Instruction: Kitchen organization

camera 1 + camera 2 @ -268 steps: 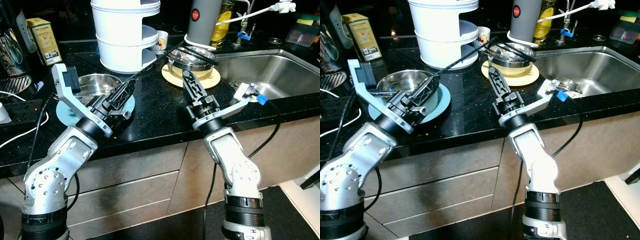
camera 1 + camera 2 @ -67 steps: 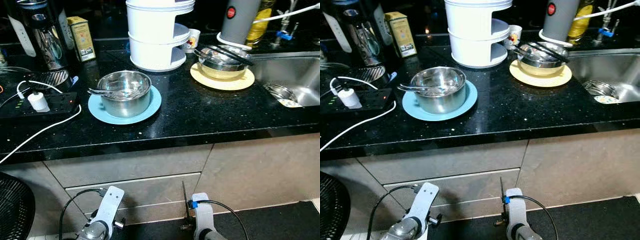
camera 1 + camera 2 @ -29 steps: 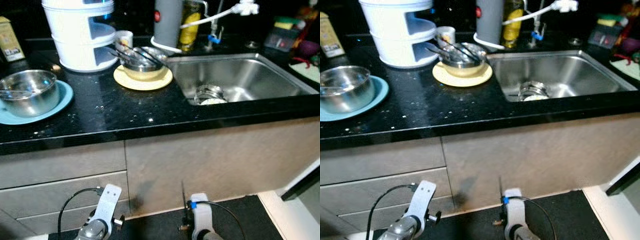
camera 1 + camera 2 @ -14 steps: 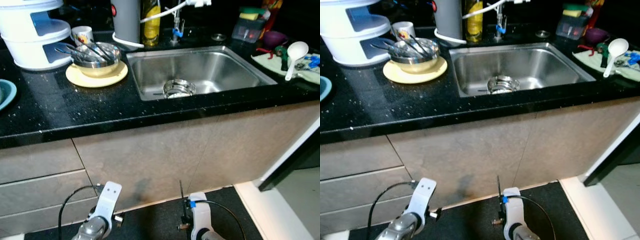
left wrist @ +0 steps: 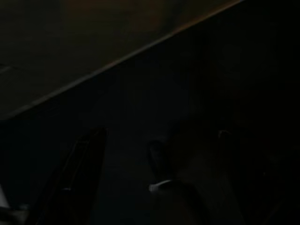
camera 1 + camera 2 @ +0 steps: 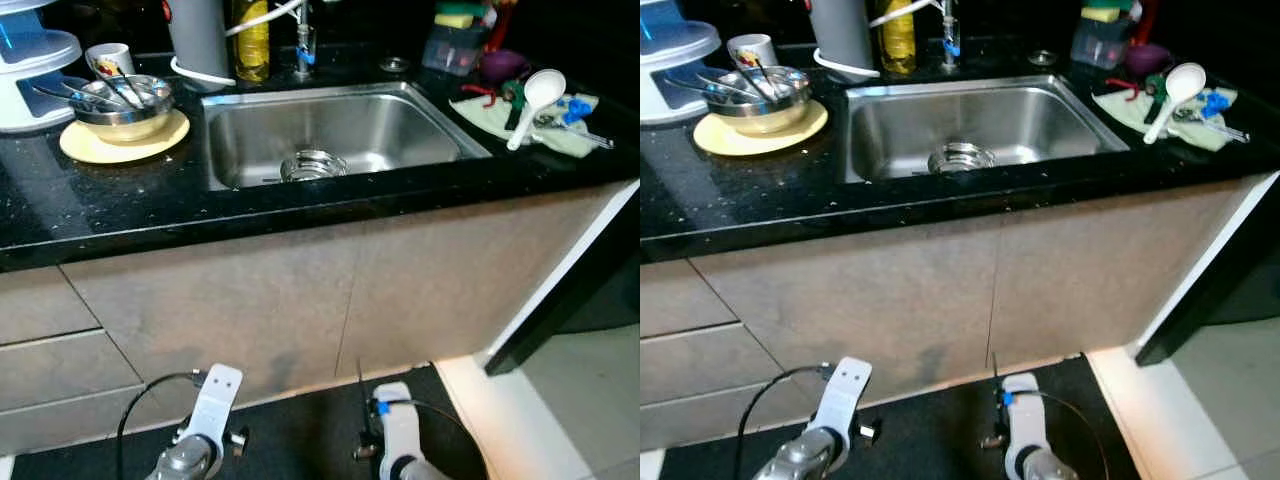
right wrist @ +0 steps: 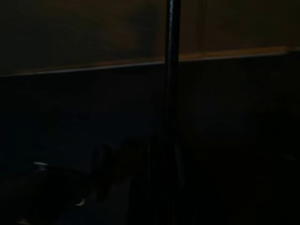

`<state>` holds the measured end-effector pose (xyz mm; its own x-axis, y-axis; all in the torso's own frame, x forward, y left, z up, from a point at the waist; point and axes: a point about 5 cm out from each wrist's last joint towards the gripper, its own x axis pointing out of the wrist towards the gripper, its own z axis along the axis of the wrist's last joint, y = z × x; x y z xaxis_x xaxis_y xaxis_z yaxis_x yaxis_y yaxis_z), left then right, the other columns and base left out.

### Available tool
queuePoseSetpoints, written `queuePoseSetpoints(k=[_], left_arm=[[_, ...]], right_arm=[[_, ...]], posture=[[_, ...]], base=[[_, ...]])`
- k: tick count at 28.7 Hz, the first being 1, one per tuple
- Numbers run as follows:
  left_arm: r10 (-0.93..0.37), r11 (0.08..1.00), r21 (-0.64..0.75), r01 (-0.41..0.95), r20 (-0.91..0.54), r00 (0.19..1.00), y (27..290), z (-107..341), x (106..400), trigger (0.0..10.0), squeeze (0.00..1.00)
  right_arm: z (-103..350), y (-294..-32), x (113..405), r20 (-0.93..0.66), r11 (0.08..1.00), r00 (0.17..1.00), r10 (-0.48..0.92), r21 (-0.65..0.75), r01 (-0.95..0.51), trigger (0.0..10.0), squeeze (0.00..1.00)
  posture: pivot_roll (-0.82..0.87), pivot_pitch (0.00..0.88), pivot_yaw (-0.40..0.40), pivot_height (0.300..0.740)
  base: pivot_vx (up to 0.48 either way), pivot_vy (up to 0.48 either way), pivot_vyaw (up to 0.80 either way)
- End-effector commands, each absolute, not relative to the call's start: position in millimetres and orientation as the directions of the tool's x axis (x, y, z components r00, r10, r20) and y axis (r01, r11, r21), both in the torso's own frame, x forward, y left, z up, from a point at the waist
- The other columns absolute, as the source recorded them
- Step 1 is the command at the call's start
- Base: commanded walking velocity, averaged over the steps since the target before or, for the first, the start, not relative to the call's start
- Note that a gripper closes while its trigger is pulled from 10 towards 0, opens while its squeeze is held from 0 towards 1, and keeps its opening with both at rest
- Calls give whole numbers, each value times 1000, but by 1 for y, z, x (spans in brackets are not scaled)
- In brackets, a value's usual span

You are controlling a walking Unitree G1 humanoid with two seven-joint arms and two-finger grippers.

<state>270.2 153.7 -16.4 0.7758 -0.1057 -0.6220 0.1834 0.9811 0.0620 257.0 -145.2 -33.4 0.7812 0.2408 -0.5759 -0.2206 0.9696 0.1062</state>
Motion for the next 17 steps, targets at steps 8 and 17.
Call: queuePoseSetpoints(k=[8, 17], left_arm=[[-147, 978, 26, 208, -625, 766, 149, -18, 267, 10000, 0], [-120, 976, 77, 205, -598, 792, 153, -14, 270, 10000, 0]], right_arm=[[-38, -145, 252, -590, 970, 771, 240, 108, -218, 10000, 0], [-37, -145, 253, -587, 969, 773, 242, 107, -222, 10000, 0]], posture=[[-102, 178, -28, 740], [-101, 174, -28, 740]], base=[[0, 480, 0], [0, 107, 0]])
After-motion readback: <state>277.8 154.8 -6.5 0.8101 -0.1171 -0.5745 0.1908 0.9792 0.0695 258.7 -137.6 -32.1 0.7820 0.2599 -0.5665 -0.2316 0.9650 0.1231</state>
